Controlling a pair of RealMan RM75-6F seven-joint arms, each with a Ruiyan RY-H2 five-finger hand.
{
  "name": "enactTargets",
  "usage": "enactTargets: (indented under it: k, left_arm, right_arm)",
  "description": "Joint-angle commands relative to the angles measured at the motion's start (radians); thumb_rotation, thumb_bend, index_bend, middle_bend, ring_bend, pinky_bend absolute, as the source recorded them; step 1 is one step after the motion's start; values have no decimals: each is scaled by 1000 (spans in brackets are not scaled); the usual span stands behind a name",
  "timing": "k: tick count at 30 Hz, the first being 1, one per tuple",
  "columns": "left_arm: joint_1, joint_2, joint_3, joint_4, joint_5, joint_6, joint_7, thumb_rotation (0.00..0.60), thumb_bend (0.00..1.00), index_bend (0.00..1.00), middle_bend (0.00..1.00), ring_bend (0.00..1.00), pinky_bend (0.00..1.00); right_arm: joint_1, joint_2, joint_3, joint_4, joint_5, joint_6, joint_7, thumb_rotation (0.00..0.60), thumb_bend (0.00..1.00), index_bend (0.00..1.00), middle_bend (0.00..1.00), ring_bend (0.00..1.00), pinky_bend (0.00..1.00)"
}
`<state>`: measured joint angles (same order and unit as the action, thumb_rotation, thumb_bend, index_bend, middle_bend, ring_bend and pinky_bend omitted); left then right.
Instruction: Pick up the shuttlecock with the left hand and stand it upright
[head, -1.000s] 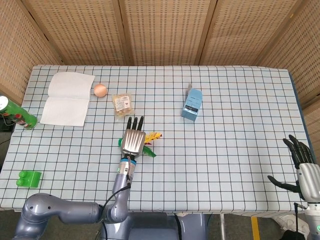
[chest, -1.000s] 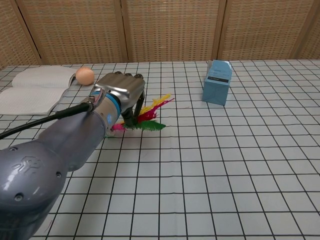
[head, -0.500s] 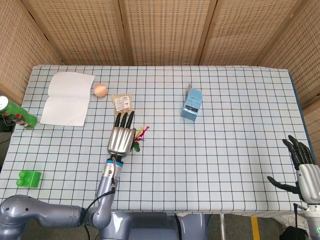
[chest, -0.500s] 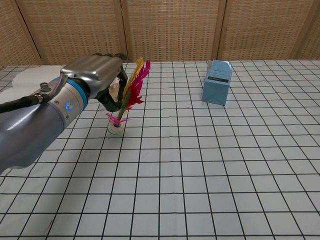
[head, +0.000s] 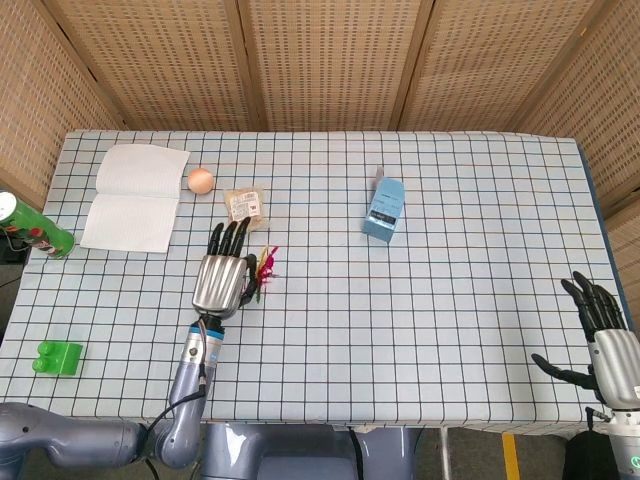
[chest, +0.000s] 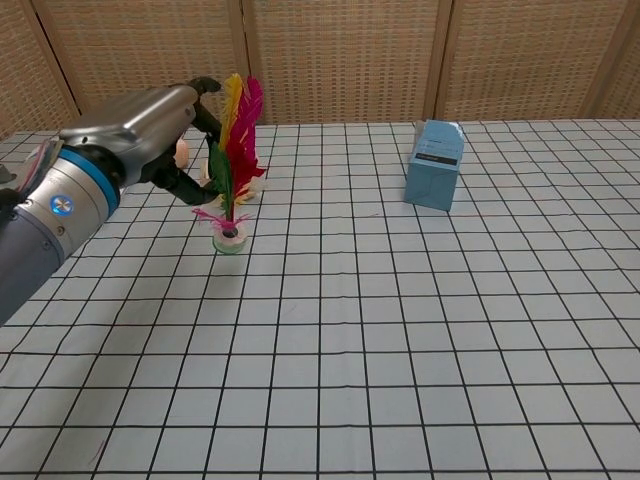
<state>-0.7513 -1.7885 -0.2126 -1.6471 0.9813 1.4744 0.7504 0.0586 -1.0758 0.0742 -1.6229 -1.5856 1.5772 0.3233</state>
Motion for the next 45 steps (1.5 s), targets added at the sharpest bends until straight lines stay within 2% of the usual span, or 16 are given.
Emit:
enactTargets:
  k: [1, 5, 14, 24, 28, 34, 37, 41, 45]
  left_arm:
    - [67, 12, 41, 33, 76, 14, -142, 600, 608, 671, 0, 0, 0]
    - [106, 25, 63, 74, 121, 14, -220, 600, 606, 668, 0, 0, 0]
    - [160, 61, 79, 106, 134, -32, -315, 600, 603, 668, 0, 0, 0]
    - [200, 65, 80, 178, 165, -90, -448, 600, 578, 667, 0, 0, 0]
    - [211, 64, 79, 203, 169, -107, -463, 600, 569, 660, 0, 0, 0]
    - [235, 78, 83, 221, 183, -128, -495, 600, 324, 559, 0, 0, 0]
    - [245, 85, 84, 221, 195, -134, -510, 600, 228, 432, 0, 0, 0]
    - [260, 114, 82, 193, 211, -139, -534, 600, 190, 247, 0, 0, 0]
    - [280, 155, 79, 142, 241, -122, -568, 600, 184, 170, 0, 0, 0]
  right_arm:
    - [-2, 0, -1, -3, -4, 5, -5, 600, 76, 49, 0, 0, 2]
    - [-4, 0, -2, -6, -6, 11, -11, 600, 76, 50, 0, 0, 2]
    - [-6, -3, -4, -14, -16, 18, -36, 600, 76, 49, 0, 0, 1]
    - [-7, -8, -10, -19, -24, 19, -63, 600, 76, 49, 0, 0, 1]
    - [-6, -9, -10, -22, -24, 19, -70, 600, 77, 49, 0, 0, 2]
    - [-5, -12, -11, -23, -27, 19, -80, 600, 76, 50, 0, 0, 2]
    - [-6, -12, -11, -23, -29, 22, -80, 600, 76, 50, 0, 0, 2]
    - [-6, -11, -12, -24, -32, 24, -82, 600, 76, 49, 0, 0, 2]
    - [-7, -11, -13, -25, -35, 27, -84, 600, 76, 50, 0, 0, 1]
